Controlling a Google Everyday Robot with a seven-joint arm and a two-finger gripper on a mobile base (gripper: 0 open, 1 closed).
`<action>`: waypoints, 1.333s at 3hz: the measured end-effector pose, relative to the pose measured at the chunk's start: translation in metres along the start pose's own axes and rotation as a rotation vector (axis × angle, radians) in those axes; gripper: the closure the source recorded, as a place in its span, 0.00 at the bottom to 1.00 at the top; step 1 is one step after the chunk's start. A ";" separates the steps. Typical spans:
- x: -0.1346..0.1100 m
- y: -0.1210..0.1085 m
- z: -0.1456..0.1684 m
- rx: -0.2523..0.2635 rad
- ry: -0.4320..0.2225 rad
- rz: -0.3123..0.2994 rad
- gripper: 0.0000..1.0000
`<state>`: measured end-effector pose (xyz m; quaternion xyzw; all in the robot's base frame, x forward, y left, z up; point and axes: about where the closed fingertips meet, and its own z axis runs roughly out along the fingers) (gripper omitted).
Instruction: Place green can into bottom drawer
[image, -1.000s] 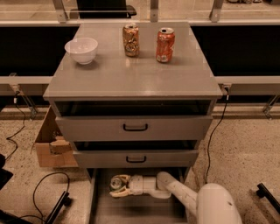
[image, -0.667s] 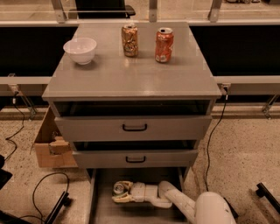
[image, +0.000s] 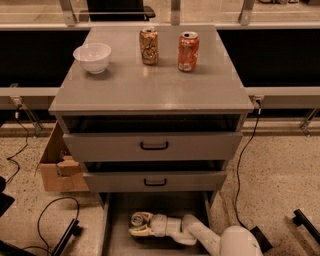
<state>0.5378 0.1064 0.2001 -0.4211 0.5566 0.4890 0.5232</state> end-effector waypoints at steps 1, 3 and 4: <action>0.000 0.001 0.002 -0.003 -0.002 0.001 0.59; -0.001 0.004 0.007 -0.011 -0.005 0.004 0.03; -0.001 0.004 0.008 -0.012 -0.006 0.005 0.00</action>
Offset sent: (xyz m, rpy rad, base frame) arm -0.0007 0.0019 0.0002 0.0018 0.0008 0.0026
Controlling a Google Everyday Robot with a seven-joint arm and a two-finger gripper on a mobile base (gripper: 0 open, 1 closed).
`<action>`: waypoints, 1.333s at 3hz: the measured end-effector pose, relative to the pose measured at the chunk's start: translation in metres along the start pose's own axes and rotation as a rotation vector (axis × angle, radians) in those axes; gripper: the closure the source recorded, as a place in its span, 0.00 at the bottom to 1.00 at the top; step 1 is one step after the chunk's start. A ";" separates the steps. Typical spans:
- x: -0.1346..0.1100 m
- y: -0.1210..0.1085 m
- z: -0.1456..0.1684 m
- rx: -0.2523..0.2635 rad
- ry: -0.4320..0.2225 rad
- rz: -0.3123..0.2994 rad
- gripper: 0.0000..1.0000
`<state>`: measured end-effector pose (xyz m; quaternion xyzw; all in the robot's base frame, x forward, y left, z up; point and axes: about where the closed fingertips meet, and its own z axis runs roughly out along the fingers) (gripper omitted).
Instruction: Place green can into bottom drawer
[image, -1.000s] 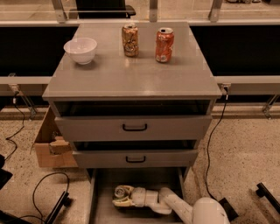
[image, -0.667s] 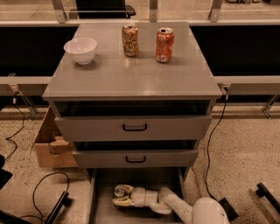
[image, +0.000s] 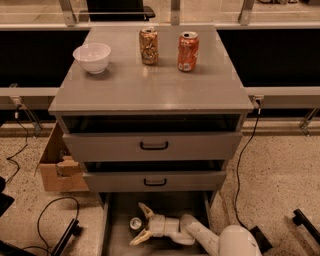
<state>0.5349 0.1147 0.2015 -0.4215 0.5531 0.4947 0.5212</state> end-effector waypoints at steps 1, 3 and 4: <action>0.000 0.000 0.000 0.000 0.000 0.000 0.00; -0.039 0.003 -0.042 0.007 0.182 0.082 0.00; -0.070 0.001 -0.077 0.080 0.306 0.163 0.00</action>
Offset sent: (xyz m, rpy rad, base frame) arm -0.0363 -0.0270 0.0514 -0.1631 0.1335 0.1193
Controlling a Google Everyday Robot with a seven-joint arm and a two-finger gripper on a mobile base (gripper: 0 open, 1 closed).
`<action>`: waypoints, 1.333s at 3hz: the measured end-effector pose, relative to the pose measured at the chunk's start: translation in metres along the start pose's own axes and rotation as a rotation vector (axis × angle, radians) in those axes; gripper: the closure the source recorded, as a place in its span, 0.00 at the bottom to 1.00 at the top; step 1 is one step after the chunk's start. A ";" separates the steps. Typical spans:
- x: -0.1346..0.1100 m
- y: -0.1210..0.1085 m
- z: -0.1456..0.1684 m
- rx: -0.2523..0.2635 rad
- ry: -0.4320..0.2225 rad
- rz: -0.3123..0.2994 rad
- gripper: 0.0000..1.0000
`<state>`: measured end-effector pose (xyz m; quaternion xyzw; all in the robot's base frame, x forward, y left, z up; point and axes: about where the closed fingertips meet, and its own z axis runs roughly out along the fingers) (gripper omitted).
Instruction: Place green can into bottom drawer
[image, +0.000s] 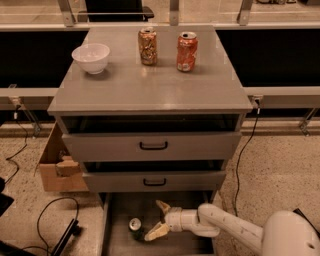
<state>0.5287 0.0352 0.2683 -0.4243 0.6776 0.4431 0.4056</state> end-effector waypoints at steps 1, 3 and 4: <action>-0.019 0.006 -0.034 0.079 0.125 0.117 0.00; -0.042 0.029 -0.041 0.077 0.177 0.178 0.00; -0.038 0.037 -0.048 0.099 0.249 0.174 0.00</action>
Offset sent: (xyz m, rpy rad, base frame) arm -0.0053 -0.0263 0.0287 -0.1211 0.1238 -0.0740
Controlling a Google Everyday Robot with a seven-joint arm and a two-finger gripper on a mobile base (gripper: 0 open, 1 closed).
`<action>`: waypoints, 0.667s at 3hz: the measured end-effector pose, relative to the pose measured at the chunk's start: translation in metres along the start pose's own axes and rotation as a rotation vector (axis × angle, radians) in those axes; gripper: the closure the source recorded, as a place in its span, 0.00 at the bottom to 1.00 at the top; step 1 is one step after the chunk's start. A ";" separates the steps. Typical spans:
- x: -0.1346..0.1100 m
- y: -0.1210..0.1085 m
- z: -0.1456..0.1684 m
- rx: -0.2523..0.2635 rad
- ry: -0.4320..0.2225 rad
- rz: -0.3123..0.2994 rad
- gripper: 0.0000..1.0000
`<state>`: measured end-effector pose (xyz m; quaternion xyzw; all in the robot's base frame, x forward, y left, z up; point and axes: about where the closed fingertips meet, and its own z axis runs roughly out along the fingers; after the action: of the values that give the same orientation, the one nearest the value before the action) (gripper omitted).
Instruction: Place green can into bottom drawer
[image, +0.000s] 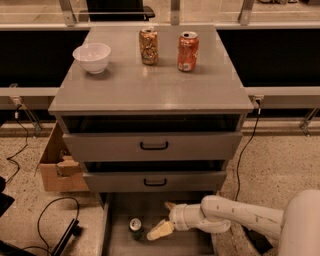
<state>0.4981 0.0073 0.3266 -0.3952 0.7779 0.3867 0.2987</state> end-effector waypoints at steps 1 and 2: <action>0.006 0.006 -0.038 0.107 0.112 -0.006 0.00; 0.008 0.034 -0.093 0.187 0.202 -0.018 0.00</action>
Offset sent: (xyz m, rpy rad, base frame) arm -0.1418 -0.1152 0.1090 -0.4422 0.0217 -0.0236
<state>0.4501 -0.0601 0.3811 -0.4096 0.8331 0.2678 0.2577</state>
